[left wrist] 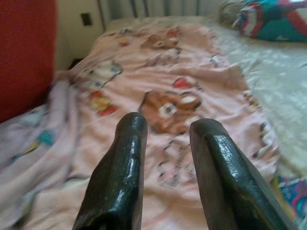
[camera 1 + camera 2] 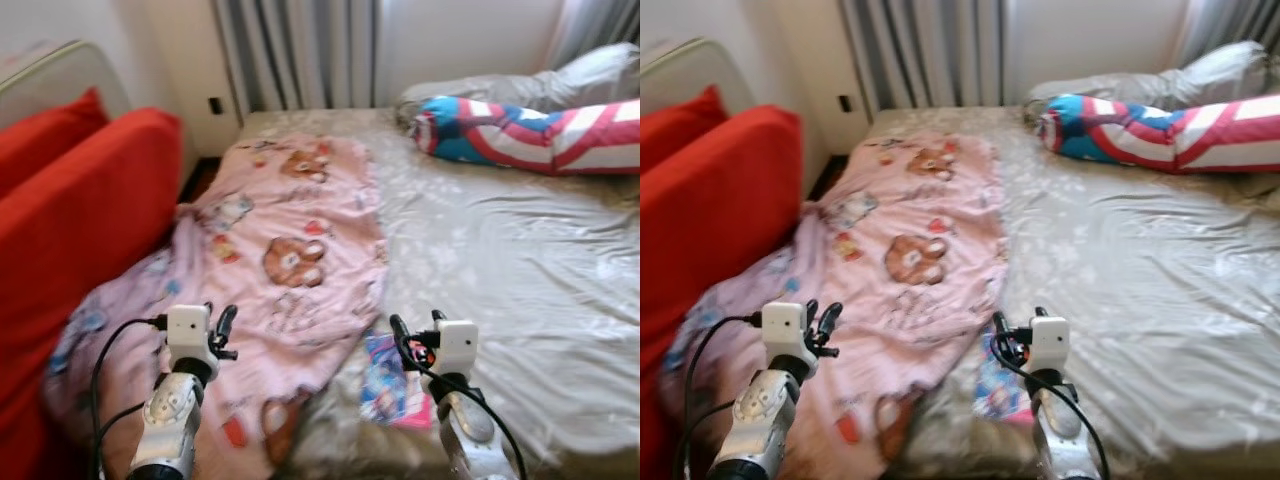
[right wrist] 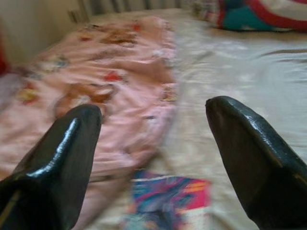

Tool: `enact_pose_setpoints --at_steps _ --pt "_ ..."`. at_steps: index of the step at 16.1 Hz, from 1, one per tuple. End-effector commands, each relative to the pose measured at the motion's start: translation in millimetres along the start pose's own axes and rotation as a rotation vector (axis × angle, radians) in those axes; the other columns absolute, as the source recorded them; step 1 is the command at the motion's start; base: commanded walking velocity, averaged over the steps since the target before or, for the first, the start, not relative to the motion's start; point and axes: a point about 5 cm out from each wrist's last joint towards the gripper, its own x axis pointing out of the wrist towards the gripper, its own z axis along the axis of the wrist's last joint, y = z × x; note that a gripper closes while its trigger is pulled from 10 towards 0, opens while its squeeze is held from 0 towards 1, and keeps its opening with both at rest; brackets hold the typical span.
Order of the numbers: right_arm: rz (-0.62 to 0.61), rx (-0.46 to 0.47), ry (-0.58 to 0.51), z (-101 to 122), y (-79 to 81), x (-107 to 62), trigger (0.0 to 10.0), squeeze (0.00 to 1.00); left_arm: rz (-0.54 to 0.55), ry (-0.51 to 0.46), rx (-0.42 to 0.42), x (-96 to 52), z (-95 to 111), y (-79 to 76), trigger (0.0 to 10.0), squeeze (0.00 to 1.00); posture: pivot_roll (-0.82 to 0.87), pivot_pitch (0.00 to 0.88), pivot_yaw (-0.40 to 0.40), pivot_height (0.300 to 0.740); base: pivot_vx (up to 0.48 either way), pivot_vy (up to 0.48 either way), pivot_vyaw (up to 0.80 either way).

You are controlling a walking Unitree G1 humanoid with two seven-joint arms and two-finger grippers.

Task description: Clean up the room

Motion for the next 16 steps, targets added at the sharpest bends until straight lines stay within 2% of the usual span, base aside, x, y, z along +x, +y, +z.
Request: enact_pose_setpoints --at_steps 1,10,13,16 --pt "0.004 0.004 0.001 -0.6 1.4 -0.2 10.0 0.00 -0.001 -0.008 0.010 -0.6 2.3 3.6 10.0 0.00 -0.03 0.000 0.060 0.740 0.000 0.000 0.00" --pt "0.003 0.033 0.015 -4.2 2.9 -1.9 10.0 0.00 -0.026 -0.006 0.004 -1.7 1.7 -1.1 10.0 0.00 -0.04 0.000 0.059 0.740 0.000 0.000 0.00" --pt "-0.028 0.002 -0.008 2.0 -1.6 1.9 10.0 0.00 -0.041 -0.021 -0.005 1.9 6.7 -3.2 10.0 0.00 -0.04 0.000 0.057 0.740 0.000 0.000 0.00" --pt "-0.121 -0.015 -0.072 18.0 -14.5 8.4 10.0 0.00 -0.044 -0.031 -0.011 3.3 9.4 -3.8 10.0 0.00 -0.04 0.000 0.053 0.740 0.000 0.000 0.00"
